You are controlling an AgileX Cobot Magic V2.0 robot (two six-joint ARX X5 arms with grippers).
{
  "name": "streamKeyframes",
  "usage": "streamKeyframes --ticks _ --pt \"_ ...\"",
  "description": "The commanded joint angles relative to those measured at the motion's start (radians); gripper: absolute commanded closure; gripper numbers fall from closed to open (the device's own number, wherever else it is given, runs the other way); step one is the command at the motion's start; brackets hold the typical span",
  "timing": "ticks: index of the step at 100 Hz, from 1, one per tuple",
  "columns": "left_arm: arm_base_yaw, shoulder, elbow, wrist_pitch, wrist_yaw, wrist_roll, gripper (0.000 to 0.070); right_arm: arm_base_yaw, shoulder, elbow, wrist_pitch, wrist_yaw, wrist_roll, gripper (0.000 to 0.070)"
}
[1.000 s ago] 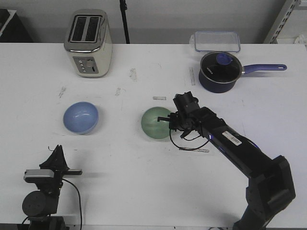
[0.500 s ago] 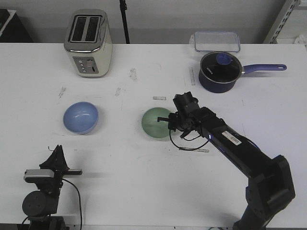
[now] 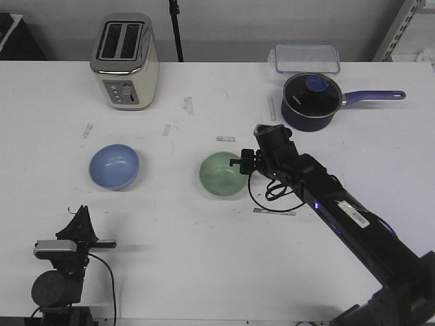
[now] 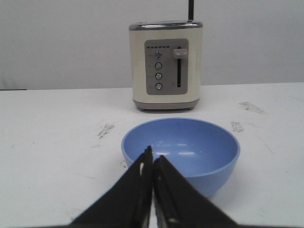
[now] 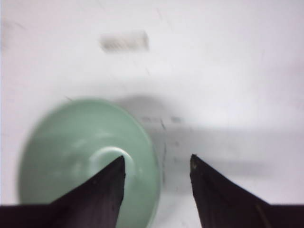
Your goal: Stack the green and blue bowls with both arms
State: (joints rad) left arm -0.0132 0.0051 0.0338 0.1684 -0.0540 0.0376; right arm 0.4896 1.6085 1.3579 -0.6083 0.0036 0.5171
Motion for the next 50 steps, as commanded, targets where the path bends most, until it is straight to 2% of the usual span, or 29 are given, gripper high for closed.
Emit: streamKeyframes --ticks 1,21,34,41,50 --pt "0.001 -0.002 -0.022 0.013 -0.002 -0.004 0.0698 -0.003 -0.015 0.001 0.03 0.018 -0.124 0.0403" --pt "0.001 -0.002 -0.022 0.012 -0.002 -0.004 0.0698 -0.077 -0.12 -0.114 0.225 0.023 -0.325 0.0474" --pt "0.001 -0.002 -0.022 0.012 -0.002 -0.004 0.0698 -0.153 -0.221 -0.26 0.39 0.022 -0.447 0.0691" --pt "0.001 -0.002 -0.022 0.012 -0.002 -0.004 0.0698 -0.203 -0.284 -0.345 0.472 0.021 -0.488 0.0694" --pt "0.001 -0.002 -0.022 0.012 -0.002 -0.004 0.0698 -0.27 -0.369 -0.454 0.576 0.018 -0.492 0.0693"
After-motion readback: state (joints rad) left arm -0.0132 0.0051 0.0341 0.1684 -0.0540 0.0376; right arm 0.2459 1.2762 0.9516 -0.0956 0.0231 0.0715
